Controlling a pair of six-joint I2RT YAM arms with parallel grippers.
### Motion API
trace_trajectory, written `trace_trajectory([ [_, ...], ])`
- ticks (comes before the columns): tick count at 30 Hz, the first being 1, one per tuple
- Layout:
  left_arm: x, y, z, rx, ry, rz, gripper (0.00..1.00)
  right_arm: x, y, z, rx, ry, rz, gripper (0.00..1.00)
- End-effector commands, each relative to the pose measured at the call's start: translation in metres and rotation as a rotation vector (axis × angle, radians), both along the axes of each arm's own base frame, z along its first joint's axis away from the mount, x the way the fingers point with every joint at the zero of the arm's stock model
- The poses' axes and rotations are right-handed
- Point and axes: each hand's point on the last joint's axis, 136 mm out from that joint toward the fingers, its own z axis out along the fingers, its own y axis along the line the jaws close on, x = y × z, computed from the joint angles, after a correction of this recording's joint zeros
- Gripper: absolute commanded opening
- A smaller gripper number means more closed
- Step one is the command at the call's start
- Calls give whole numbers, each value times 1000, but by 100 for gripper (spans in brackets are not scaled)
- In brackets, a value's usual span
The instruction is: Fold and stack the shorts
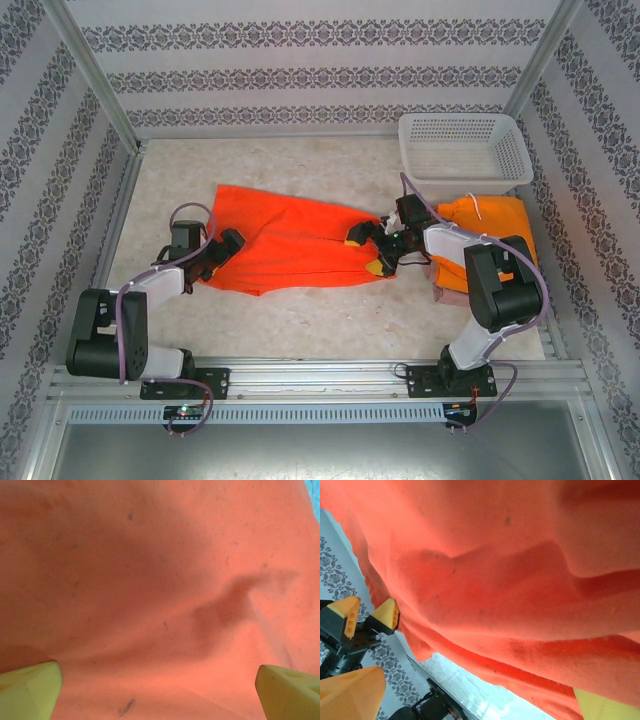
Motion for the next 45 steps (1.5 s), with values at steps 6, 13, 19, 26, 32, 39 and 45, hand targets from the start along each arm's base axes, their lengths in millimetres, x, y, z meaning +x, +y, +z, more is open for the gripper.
trace_trajectory([
  [6,11,6,69,28,-143,-15,100,8,-25,47,-137,-185,25,98],
  [13,23,-52,181,-11,-403,-249,98,14,-55,88,-337,-370,89,98],
  [19,30,-121,239,-154,-584,-443,80,13,-74,99,-387,-413,63,98],
  [26,46,-238,233,-251,-547,-673,55,9,-90,106,-390,-464,16,98],
  [32,60,-324,200,-297,-474,-823,34,3,-101,108,-376,-473,-18,98],
  [39,70,-387,146,-336,-351,-910,19,-3,-118,100,-383,-461,-72,98],
  [45,74,-408,104,-296,-268,-943,15,-4,-131,91,-362,-428,-122,98],
])
